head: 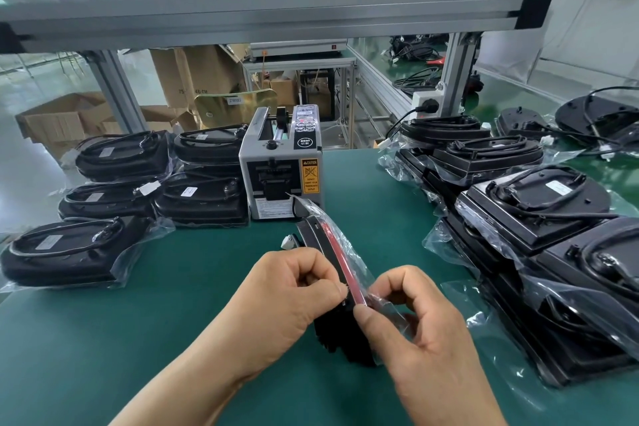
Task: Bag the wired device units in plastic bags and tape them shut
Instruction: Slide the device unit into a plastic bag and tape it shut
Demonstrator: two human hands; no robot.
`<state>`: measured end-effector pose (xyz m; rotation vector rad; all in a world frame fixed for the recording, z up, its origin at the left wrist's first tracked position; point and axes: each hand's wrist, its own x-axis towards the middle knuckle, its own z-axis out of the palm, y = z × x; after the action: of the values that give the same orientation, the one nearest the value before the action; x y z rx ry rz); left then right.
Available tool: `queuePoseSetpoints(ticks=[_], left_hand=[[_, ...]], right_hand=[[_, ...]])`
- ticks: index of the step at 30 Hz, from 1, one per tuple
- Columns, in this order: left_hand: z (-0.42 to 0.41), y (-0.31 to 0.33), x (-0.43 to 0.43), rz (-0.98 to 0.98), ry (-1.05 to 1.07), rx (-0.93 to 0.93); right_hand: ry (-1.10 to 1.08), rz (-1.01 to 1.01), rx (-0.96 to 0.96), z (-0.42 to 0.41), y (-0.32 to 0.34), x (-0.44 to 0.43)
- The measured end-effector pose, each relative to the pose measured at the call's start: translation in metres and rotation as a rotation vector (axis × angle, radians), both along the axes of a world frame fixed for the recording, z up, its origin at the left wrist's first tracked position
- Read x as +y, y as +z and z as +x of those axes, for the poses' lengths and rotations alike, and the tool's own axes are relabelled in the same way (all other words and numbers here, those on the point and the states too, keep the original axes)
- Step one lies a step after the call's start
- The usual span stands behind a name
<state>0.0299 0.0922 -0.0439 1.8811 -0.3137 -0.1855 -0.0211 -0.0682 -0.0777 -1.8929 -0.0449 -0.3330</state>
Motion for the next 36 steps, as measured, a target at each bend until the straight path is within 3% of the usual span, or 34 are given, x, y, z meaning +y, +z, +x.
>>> queuePoseSetpoints(ticks=[26,36], left_hand=[[-0.008,-0.009,-0.004,0.058,0.092,-0.097],[0.003,-0.020,-0.020,-0.131,0.285,-0.004]], right_hand=[[-0.017,-0.033,-0.010,-0.001,0.001,-0.003],[0.011,0.013,-0.013,-0.001,0.000,-0.008]])
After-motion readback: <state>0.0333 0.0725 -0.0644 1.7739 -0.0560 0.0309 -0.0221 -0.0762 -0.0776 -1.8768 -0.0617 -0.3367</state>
